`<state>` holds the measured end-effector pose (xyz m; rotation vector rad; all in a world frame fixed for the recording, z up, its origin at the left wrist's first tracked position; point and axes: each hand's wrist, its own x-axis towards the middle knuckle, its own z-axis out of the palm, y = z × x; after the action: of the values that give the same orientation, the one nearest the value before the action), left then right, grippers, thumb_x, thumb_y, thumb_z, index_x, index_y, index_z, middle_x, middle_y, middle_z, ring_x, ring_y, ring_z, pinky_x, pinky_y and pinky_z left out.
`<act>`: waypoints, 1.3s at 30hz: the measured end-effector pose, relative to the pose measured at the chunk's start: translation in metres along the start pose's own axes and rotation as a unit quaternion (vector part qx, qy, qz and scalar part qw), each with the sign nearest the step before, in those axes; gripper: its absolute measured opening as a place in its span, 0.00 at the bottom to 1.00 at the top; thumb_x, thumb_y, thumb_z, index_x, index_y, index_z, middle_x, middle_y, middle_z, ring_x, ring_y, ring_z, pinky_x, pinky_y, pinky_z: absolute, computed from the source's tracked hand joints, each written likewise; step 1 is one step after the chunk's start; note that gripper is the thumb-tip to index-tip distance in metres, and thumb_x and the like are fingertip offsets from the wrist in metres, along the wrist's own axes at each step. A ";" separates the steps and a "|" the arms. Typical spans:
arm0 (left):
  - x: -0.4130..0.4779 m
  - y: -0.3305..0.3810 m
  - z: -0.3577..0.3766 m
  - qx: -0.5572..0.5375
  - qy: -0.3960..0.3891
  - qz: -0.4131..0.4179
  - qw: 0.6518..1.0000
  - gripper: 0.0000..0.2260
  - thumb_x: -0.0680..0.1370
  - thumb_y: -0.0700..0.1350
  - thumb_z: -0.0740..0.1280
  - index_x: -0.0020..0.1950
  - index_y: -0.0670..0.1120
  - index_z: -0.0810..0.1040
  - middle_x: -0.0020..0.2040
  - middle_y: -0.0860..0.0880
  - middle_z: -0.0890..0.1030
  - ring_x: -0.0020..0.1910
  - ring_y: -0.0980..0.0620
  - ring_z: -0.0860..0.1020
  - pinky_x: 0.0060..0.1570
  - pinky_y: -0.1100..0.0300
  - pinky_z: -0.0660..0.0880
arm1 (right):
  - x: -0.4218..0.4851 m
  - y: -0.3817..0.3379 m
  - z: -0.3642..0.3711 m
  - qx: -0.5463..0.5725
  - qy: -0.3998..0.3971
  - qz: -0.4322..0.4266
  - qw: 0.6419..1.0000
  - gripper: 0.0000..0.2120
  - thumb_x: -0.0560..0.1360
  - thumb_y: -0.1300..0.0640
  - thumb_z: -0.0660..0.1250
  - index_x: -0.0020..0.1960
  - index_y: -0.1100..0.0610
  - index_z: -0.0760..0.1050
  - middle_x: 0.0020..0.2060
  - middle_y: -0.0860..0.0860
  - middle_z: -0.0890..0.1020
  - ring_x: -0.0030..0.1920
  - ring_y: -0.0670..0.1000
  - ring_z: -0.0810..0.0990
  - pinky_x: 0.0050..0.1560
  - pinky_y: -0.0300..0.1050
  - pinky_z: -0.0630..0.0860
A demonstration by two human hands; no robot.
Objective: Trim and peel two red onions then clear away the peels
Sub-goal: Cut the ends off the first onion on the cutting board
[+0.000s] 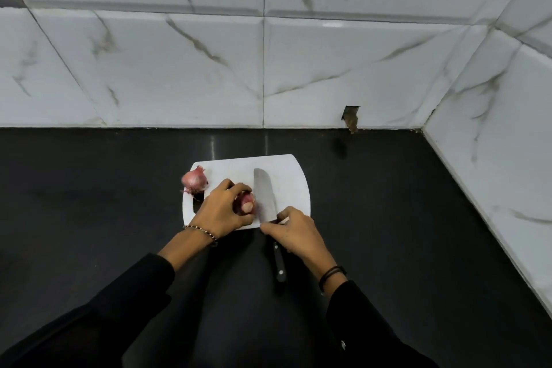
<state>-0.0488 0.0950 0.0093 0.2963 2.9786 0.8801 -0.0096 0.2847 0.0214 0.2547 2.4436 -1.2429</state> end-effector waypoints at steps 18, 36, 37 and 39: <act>0.016 0.014 0.038 -0.107 0.022 -0.015 0.994 0.28 0.71 0.51 0.78 0.68 0.48 0.73 0.61 0.52 0.77 0.58 0.54 0.76 0.60 0.59 0.74 | -0.024 0.031 -0.018 0.345 0.012 0.021 0.938 0.13 0.83 0.55 0.62 0.50 0.66 0.74 0.36 0.57 0.82 0.31 0.53 0.80 0.27 0.41 0.73; 0.026 0.008 0.024 -0.002 -0.004 0.040 0.999 0.32 0.70 0.56 0.76 0.71 0.48 0.73 0.59 0.50 0.75 0.53 0.48 0.77 0.49 0.53 0.77 | -0.027 0.016 -0.007 0.260 0.012 0.003 0.966 0.16 0.82 0.46 0.63 0.48 0.59 0.70 0.34 0.52 0.75 0.27 0.46 0.68 0.25 0.40 0.66; 0.027 0.010 0.024 0.007 -0.008 0.046 0.999 0.32 0.71 0.56 0.75 0.72 0.48 0.72 0.61 0.50 0.75 0.54 0.48 0.77 0.49 0.54 0.76 | -0.027 0.016 -0.007 0.248 0.020 -0.001 0.968 0.16 0.82 0.46 0.62 0.48 0.59 0.70 0.34 0.52 0.75 0.27 0.46 0.69 0.25 0.41 0.66; 0.028 0.015 0.026 0.024 -0.014 0.058 0.998 0.32 0.73 0.55 0.74 0.73 0.47 0.71 0.63 0.49 0.75 0.57 0.47 0.76 0.49 0.54 0.75 | -0.027 0.018 -0.007 0.208 0.038 -0.007 0.977 0.16 0.82 0.45 0.61 0.48 0.58 0.71 0.34 0.53 0.76 0.28 0.46 0.70 0.27 0.42 0.69</act>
<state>-0.0722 0.1261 -0.0035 0.4843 2.9848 0.8076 0.0190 0.3009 0.0234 0.4038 2.2234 -1.7744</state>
